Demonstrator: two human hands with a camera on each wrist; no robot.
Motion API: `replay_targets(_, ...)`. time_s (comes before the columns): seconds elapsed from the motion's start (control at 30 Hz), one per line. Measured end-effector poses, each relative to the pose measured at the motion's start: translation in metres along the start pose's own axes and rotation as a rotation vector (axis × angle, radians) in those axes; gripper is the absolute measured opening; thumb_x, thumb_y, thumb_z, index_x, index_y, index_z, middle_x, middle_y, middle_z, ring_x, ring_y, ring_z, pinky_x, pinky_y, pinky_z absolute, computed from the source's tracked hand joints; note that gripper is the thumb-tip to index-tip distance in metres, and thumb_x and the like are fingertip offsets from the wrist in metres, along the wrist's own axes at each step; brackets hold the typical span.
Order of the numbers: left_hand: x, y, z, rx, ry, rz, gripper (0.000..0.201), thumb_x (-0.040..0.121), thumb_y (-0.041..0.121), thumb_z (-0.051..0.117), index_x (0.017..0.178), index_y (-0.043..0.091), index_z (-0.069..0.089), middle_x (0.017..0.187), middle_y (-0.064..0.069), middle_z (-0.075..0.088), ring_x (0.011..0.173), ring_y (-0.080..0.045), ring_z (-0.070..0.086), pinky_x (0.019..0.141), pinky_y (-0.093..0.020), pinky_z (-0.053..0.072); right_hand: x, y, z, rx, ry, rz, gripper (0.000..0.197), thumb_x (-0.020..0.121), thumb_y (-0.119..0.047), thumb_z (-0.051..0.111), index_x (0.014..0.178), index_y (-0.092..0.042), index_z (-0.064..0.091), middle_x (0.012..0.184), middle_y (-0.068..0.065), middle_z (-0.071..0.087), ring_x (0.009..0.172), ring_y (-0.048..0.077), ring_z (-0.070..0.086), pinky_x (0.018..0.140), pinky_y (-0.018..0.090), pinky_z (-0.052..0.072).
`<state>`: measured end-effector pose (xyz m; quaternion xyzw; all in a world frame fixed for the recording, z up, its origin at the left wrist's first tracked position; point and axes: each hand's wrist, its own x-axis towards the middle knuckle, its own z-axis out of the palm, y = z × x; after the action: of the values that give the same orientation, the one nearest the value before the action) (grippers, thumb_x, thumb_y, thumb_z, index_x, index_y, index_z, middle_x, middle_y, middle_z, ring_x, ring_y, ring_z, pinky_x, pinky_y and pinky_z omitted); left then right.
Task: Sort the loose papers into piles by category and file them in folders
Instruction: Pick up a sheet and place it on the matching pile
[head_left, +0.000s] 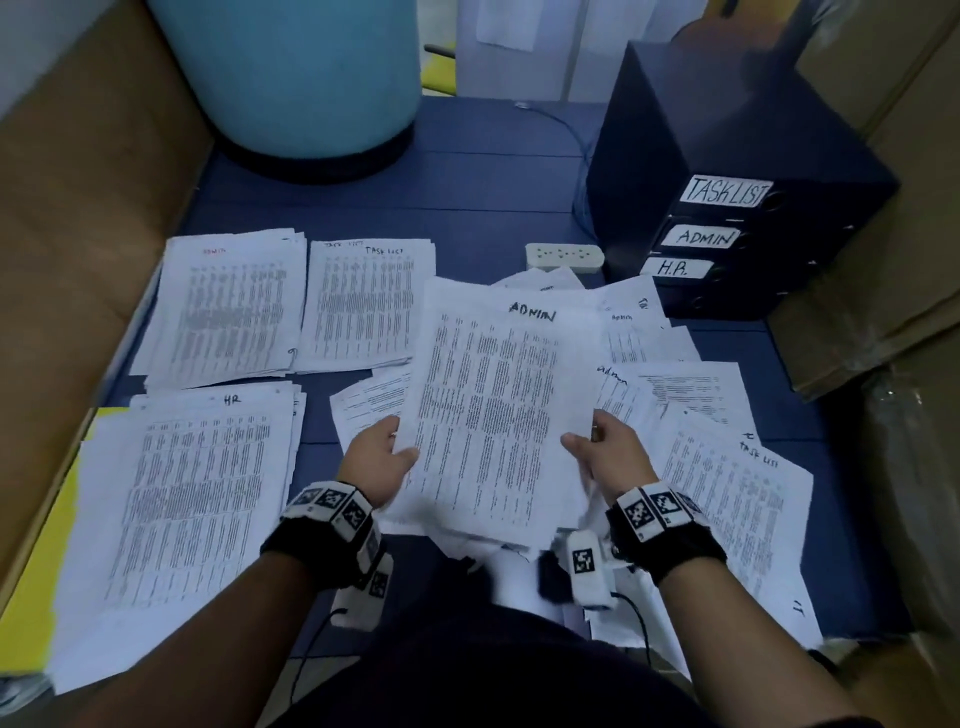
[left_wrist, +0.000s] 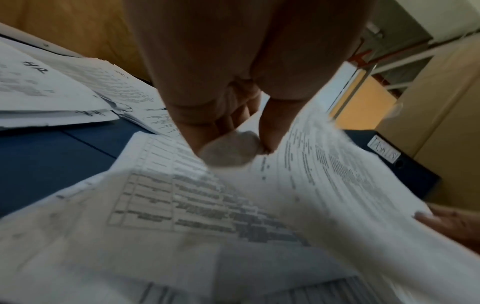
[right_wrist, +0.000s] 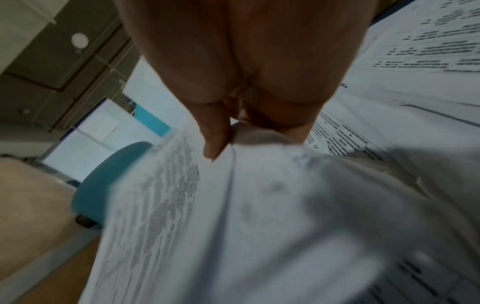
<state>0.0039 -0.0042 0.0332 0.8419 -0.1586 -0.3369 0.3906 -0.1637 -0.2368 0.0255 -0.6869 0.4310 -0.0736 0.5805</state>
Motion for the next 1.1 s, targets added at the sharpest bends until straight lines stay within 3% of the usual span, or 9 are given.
replay_targets(0.1, -0.003, -0.005, 0.002, -0.01, -0.006, 0.001, 0.037, 0.093, 0.023, 0.057, 0.127, 0.011, 0.053, 0.126, -0.004, 0.061, 0.117, -0.024, 0.056, 0.099, -0.038, 0.044, -0.001, 0.005, 0.004, -0.056, -0.024, 0.015, 0.029, 0.089, -0.018, 0.065, 0.068, -0.013, 0.046, 0.051, -0.001, 0.042, 0.052, 0.018, 0.039, 0.06, 0.027, 0.033)
replay_targets(0.3, -0.004, 0.012, -0.006, -0.37, 0.013, -0.041, 0.044, 0.092, 0.05, 0.047, 0.127, 0.024, 0.056, 0.12, -0.009, 0.066, 0.113, -0.04, 0.057, 0.1, -0.057, 0.043, -0.02, -0.024, -0.006, -0.013, -0.099, -0.032, 0.049, 0.097, -0.009, 0.052, 0.05, -0.023, 0.053, 0.046, -0.002, 0.038, 0.046, 0.016, 0.033, 0.051, 0.027, 0.026)
replay_targets(0.47, -0.002, 0.028, -0.006, -0.455, 0.034, 0.052, 0.028, 0.094, 0.019, 0.052, 0.12, 0.025, 0.062, 0.106, 0.0, 0.072, 0.093, -0.021, 0.068, 0.088, -0.045, 0.052, -0.025, -0.04, -0.016, 0.026, -0.036, -0.103, 0.013, 0.091, -0.009, 0.062, 0.083, -0.018, 0.06, 0.068, -0.01, 0.059, 0.06, 0.008, 0.054, 0.062, 0.021, 0.042)
replay_targets(0.6, -0.005, 0.036, -0.003, -0.531, 0.007, 0.08, 0.023, 0.09, 0.023, 0.06, 0.109, 0.033, 0.065, 0.114, 0.001, 0.07, 0.109, -0.023, 0.064, 0.099, -0.052, 0.046, -0.028, -0.041, -0.018, 0.14, 0.083, -0.16, 0.028, 0.088, 0.003, 0.062, 0.077, -0.009, 0.039, 0.05, -0.007, 0.032, 0.044, 0.01, 0.029, 0.049, 0.019, 0.034)
replay_targets(0.7, -0.009, 0.042, -0.001, -0.659, -0.009, 0.016, 0.023, 0.101, 0.022, 0.045, 0.119, 0.023, 0.06, 0.117, -0.004, 0.068, 0.109, -0.025, 0.065, 0.097, -0.052, 0.047, -0.031, -0.042, -0.021, 0.122, 0.077, -0.123, 0.006, 0.091, -0.001, 0.059, 0.085, -0.002, 0.057, 0.059, -0.006, 0.061, 0.052, 0.005, 0.055, 0.059, 0.015, 0.046)
replay_targets(0.77, -0.01, 0.043, 0.0, -0.697, 0.002, 0.003, 0.027, 0.103, 0.022, 0.041, 0.123, 0.02, 0.058, 0.116, -0.005, 0.068, 0.107, -0.025, 0.065, 0.096, -0.05, 0.049, -0.027, -0.036, -0.025, 0.07, 0.102, -0.112, 0.011, 0.087, -0.016, 0.063, 0.086, -0.005, 0.064, 0.072, 0.0, 0.065, 0.066, 0.015, 0.059, 0.07, 0.028, 0.048)
replay_targets(0.87, -0.01, 0.044, 0.0, -0.699, 0.014, 0.013, 0.027, 0.103, 0.016, 0.039, 0.12, 0.021, 0.059, 0.112, 0.0, 0.07, 0.101, -0.018, 0.067, 0.089, -0.041, 0.052, -0.028, -0.034, -0.029, 0.033, 0.213, -0.097, 0.032, 0.079, -0.032, 0.06, 0.079, 0.001, 0.058, 0.067, 0.007, 0.051, 0.065, 0.017, 0.044, 0.066, 0.032, 0.039)
replay_targets(1.0, -0.008, 0.043, -0.004, -0.718, 0.037, 0.007, 0.027, 0.102, 0.012, 0.039, 0.112, 0.024, 0.061, 0.11, 0.0, 0.069, 0.1, -0.019, 0.067, 0.09, -0.042, 0.051, -0.023, -0.033, -0.055, 0.219, 0.53, -0.054, 0.021, 0.084, -0.011, 0.054, 0.065, -0.014, 0.046, 0.056, 0.004, 0.039, 0.053, 0.017, 0.035, 0.055, 0.029, 0.031)
replay_targets(1.1, -0.005, 0.039, -0.01, -0.729, 0.057, 0.005, 0.027, 0.102, 0.012, 0.041, 0.123, 0.017, 0.058, 0.118, -0.005, 0.067, 0.11, -0.026, 0.063, 0.095, -0.047, 0.049, -0.018, -0.025, -0.085, 0.371, 0.683, -0.006, 0.015, 0.084, -0.015, 0.056, 0.07, -0.019, 0.055, 0.061, 0.003, 0.05, 0.052, 0.019, 0.044, 0.057, 0.034, 0.039)
